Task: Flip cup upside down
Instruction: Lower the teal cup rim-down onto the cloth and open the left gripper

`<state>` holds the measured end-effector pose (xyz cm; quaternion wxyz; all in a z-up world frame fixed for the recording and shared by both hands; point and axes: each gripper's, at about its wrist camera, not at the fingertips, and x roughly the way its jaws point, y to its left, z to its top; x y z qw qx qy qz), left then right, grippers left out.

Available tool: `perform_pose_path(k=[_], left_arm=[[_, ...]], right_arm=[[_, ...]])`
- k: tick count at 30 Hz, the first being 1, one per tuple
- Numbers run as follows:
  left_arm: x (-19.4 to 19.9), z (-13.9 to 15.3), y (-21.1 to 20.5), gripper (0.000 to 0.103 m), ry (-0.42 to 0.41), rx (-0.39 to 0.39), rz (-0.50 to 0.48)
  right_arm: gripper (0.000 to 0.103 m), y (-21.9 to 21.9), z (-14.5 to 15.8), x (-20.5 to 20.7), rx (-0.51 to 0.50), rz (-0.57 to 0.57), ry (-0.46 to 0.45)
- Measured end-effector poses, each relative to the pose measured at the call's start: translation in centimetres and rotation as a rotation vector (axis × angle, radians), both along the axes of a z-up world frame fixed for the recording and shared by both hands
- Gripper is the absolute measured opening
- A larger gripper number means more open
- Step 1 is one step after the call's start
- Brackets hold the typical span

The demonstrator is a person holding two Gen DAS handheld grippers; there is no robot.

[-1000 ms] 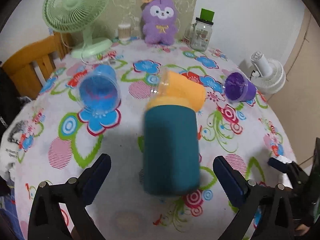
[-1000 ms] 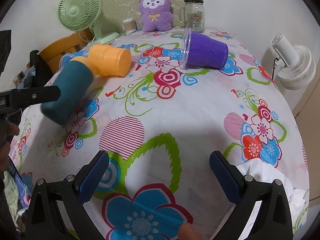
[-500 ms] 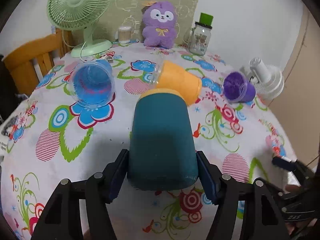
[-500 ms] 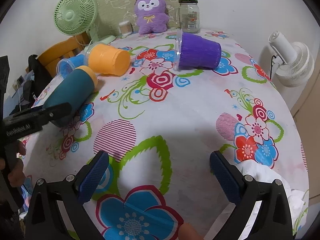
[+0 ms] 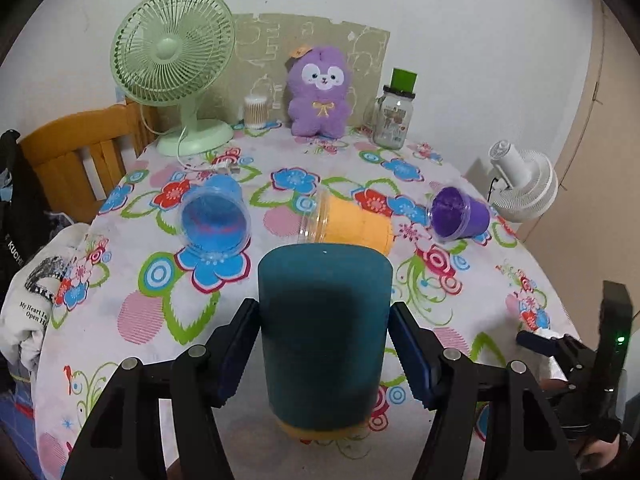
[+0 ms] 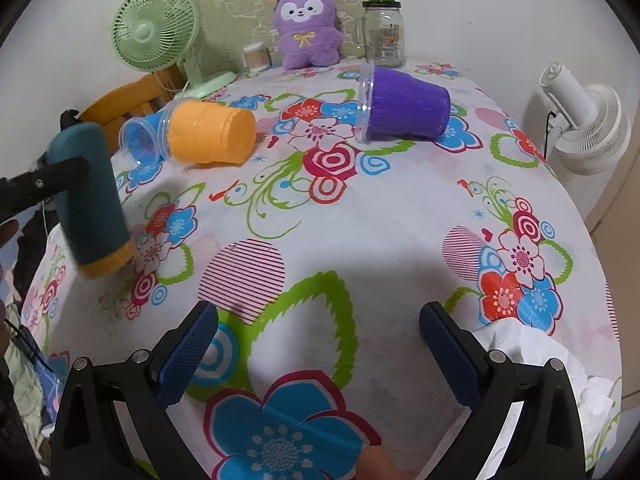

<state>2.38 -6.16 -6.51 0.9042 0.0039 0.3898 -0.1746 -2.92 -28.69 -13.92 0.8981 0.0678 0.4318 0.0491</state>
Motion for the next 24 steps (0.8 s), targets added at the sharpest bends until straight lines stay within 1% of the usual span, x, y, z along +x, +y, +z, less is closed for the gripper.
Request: perform_pose_path(k=[3, 7, 8, 10, 12, 14, 18, 24], left_arm=[[-0.2, -0.3, 0.1, 0.068, 0.009, -0.011, 0.001], [-0.6, -0.2, -0.1, 0.069, 0.006, 0.0, -0.013], [-0.7, -0.3, -0.3, 0.072, 0.007, 0.01, -0.016], [-0.9, -0.5, -0.5, 0.097, 0.011, 0.038, -0.015], [-1.4, -0.4, -0.5, 0.103, -0.006, 0.043, -0.01], [-2.0, -0.1, -0.5, 0.103, -0.017, 0.039, -0.021], [-2.8, 0.6, -0.2, 0.103, -0.019, 0.045, -0.01], [-4.4, 2.3, 0.6, 0.103, -0.045, 0.02, 0.022]], right_arm=[[0.102, -0.1, 0.2, -0.3, -0.004, 0.0, -0.006], [0.102, -0.4, 0.4, -0.3, -0.001, -0.01, -0.007], [0.102, -0.4, 0.5, -0.3, 0.001, -0.011, -0.007], [0.102, -0.4, 0.7, -0.3, 0.006, -0.009, -0.011], [0.102, -0.3, 1.0, -0.4, 0.009, -0.008, -0.017], [0.102, -0.2, 1.5, -0.5, 0.01, -0.005, -0.025], [0.102, 0.2, 2.5, -0.5, 0.008, 0.002, -0.042], [0.102, 1.5, 5.6, -1.2, -0.008, 0.024, -0.113]])
